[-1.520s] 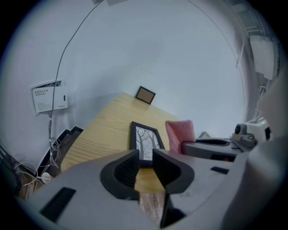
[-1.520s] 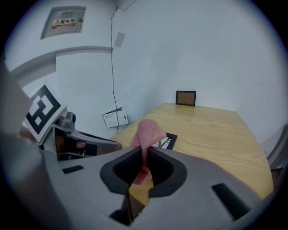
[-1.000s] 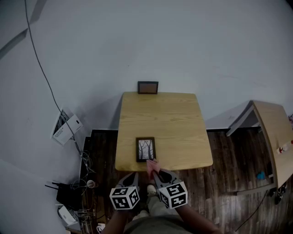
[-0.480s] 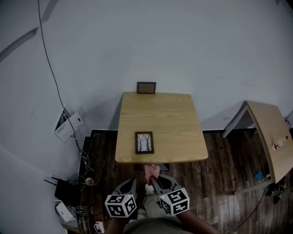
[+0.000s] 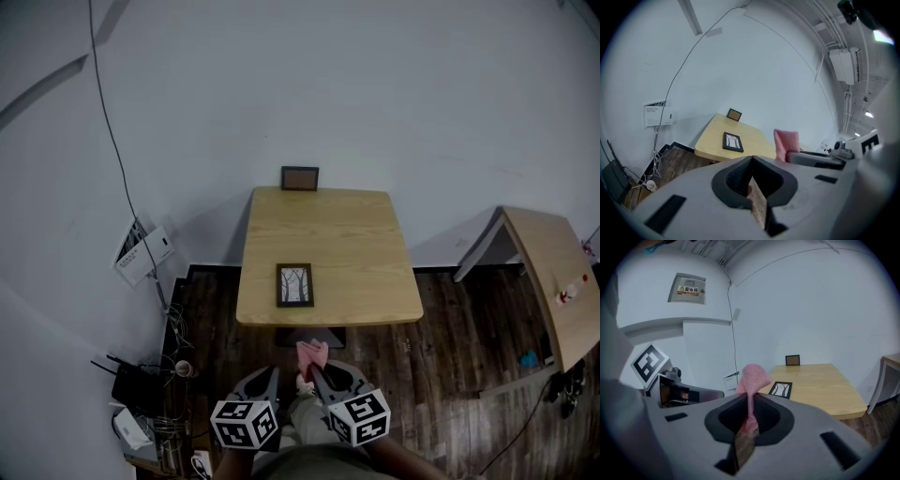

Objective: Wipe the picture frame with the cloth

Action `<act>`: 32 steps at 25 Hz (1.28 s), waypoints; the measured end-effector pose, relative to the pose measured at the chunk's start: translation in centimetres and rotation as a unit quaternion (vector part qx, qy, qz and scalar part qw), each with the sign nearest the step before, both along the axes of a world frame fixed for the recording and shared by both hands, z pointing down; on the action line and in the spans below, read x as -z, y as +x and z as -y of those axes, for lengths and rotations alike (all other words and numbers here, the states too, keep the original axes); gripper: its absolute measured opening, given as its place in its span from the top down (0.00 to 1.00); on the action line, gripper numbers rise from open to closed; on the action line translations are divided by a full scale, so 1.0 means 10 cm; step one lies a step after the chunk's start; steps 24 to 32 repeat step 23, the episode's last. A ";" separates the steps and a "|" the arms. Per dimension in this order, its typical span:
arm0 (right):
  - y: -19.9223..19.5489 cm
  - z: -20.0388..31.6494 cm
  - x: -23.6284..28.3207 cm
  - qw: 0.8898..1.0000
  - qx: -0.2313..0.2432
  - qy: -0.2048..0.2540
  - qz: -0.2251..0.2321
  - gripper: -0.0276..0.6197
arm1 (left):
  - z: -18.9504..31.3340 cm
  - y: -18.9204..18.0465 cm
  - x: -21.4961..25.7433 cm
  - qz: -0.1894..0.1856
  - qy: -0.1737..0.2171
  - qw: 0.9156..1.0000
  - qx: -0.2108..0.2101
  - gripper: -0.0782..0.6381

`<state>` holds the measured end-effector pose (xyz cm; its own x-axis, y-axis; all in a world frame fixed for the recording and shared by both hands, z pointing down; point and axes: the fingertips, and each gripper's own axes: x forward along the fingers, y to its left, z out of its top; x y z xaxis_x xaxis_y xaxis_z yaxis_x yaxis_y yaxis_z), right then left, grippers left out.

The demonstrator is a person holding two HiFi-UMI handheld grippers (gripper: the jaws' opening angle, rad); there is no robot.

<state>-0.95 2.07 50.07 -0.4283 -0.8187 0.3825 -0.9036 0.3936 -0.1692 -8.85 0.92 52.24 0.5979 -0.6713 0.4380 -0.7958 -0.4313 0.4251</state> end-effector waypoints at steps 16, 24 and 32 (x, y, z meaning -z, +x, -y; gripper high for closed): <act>-0.04 -0.04 0.12 1.000 0.013 0.023 -0.009 0.92 | -0.04 0.05 0.11 -0.007 0.014 1.000 -0.003 0.88; -0.02 -0.01 0.18 1.000 0.013 0.025 -0.002 0.92 | -0.01 0.10 0.14 -0.010 0.015 1.000 -0.004 0.88; -0.02 -0.01 0.18 1.000 0.013 0.025 -0.002 0.92 | -0.01 0.10 0.14 -0.010 0.015 1.000 -0.004 0.88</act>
